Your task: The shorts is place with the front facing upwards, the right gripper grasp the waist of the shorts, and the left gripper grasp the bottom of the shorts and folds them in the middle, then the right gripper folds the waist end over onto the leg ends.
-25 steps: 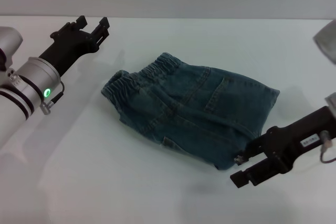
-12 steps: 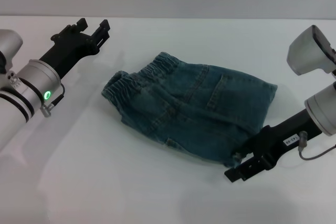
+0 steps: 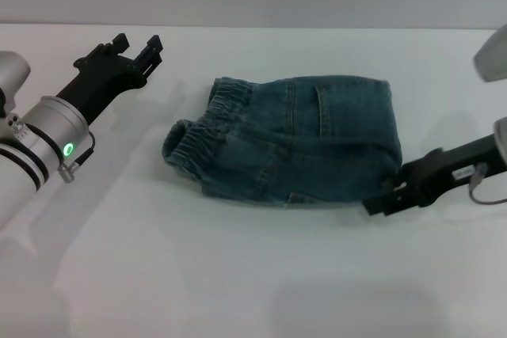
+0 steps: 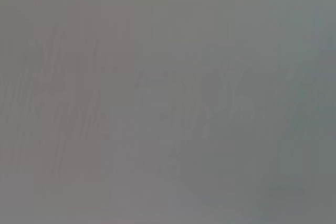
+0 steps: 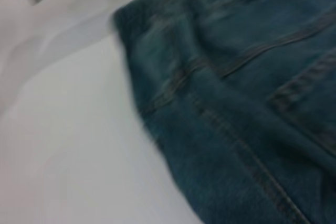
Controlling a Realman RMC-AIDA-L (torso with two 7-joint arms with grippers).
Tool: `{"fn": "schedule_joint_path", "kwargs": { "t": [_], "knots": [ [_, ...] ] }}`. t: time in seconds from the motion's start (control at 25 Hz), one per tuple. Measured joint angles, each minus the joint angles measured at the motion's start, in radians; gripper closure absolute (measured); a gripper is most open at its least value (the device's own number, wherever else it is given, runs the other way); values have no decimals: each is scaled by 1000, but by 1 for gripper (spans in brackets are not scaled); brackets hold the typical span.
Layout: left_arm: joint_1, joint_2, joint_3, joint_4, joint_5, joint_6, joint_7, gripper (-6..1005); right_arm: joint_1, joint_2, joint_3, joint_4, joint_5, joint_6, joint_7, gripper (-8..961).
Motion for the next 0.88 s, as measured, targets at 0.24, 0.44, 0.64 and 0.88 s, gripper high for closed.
{"fn": "schedule_joint_path", "kwargs": {
  "t": [0.24, 0.44, 0.64, 0.88],
  "knots": [
    [2, 1, 0, 0, -2, 2, -1, 382, -41, 7, 29, -89, 16, -25, 6, 264],
    [13, 3, -2, 0, -4, 10, -2, 382, -115, 12, 53, -188, 97, -66, 13, 264],
    [41, 4, -35, -1, -5, 92, -25, 382, -259, 13, 84, -288, 376, -90, -82, 263],
    [76, 2, -93, -9, -5, 186, -34, 382, -385, 14, 253, -124, 770, -6, -436, 263]
  ]
}}
